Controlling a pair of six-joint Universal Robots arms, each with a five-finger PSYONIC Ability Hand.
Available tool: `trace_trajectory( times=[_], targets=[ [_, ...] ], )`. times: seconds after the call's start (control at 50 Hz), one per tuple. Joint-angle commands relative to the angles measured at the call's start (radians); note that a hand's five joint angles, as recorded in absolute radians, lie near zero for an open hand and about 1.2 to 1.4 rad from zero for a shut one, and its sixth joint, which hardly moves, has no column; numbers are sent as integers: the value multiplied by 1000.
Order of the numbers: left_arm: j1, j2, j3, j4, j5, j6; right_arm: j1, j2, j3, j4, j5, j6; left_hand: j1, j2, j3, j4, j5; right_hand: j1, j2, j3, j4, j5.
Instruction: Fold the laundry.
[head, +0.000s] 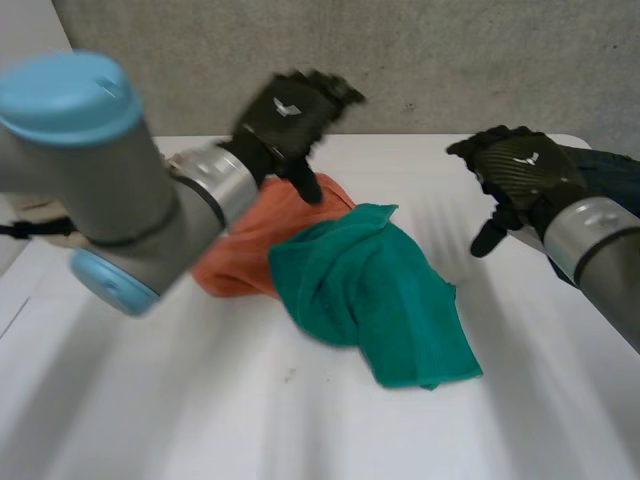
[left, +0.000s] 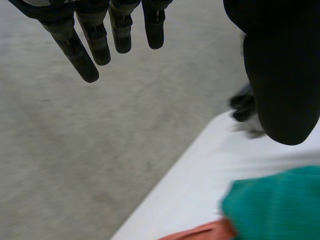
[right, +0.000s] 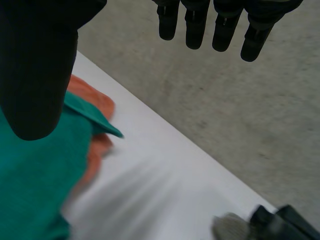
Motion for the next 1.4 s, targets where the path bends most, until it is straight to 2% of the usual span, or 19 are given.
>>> trace_trajectory(
  times=[0.02, 0.12, 0.24, 0.34, 0.36, 0.42, 0.44, 0.5, 0.66, 0.76, 0.9, 1.04, 1.1, 1.12, 1.14, 1.22, 1.28, 1.32, 1.4],
  targets=[
    [160, 48, 56, -142, -57, -51, 146, 119, -219, 195, 0, 19, -33, -28, -35, -85, -50, -45, -29, -29, -43, -47],
    [266, 5, 30, -264, -51, -5, 249, 277, -344, 263, 8, 3, -33, -28, -35, -85, -50, -45, -29, -29, -43, -47],
    [343, -38, -70, -263, 41, 69, 303, 425, -433, 247, 26, -50, -33, -28, -35, -85, -50, -31, -15, -14, -29, -33],
    [376, -62, -131, -203, 84, 106, 321, 526, -490, 191, 71, -109, -33, -28, -35, -85, -50, 292, 308, 308, 294, 290],
    [377, -69, -142, -185, 85, 109, 322, 546, -500, 168, 86, -122, -33, -28, -35, -85, -50, 493, 509, 509, 495, 491],
    [369, -79, -151, -159, 85, 115, 326, 560, -516, 148, 112, -134, -33, -28, -35, -85, -50, 890, 906, 906, 892, 888],
    [360, -91, -150, -145, 82, 115, 323, 551, -516, 141, 126, -136, -33, -28, -35, -85, -50, 1174, 1190, 1190, 1176, 1171],
    [344, -110, -143, -128, 75, 118, 316, 511, -499, 138, 140, -123, -33, -28, -35, -85, -50, 1177, 1192, 1193, 1179, 1174],
    [269, -202, -58, -116, 48, 152, 224, 230, -362, 92, 121, 13, -33, -28, -35, -85, -50, 1177, 1192, 1193, 1179, 1174],
    [185, -277, 36, -139, 24, 152, 131, 92, -281, 98, 100, 53, -33, -28, -35, -85, -50, 1177, 1192, 1193, 1179, 1174],
    [68, -371, 160, -214, -8, 157, 13, -12, -163, 97, 43, 62, -33, -28, -35, -85, -50, 1177, 1192, 1193, 1179, 1174],
    [-34, -461, 271, -262, -28, 163, -32, -38, -76, 71, -24, 93, -33, -28, -35, -85, -50, 1177, 1192, 1193, 1179, 1174],
    [-82, -497, 332, -286, -65, 186, -44, -38, -40, 53, -34, 101, -33, -28, -35, -85, -50, 1177, 1192, 1193, 1179, 1174],
    [-91, -503, 347, -289, -82, 190, -46, -38, -31, 48, -35, 101, 52, 57, 50, 0, 35, 1177, 1192, 1193, 1179, 1174],
    [-102, -513, 372, -295, -118, 196, -50, -38, -16, 39, -35, 101, 381, 387, 379, 329, 365, 1177, 1192, 1193, 1179, 1174],
    [-116, -546, 428, -294, -203, 203, -56, -37, 16, 23, -35, 101, 1187, 1192, 1185, 1135, 1170, 1177, 1192, 1193, 1179, 1174],
    [-124, -559, 458, -300, -240, 213, -64, -40, 30, 19, -35, 99, 1189, 1194, 1186, 1137, 1172, 1177, 1192, 1193, 1179, 1174],
    [-117, -552, 470, -312, -296, 230, -72, -41, 38, 16, -35, 101, 1189, 1194, 1186, 1137, 1172, 1177, 1192, 1193, 1179, 1174],
    [-39, -452, 458, -312, -422, 220, -75, -46, 30, 11, -41, 99, 1189, 1194, 1186, 1137, 1172, 1177, 1192, 1193, 1179, 1174]
  ],
)
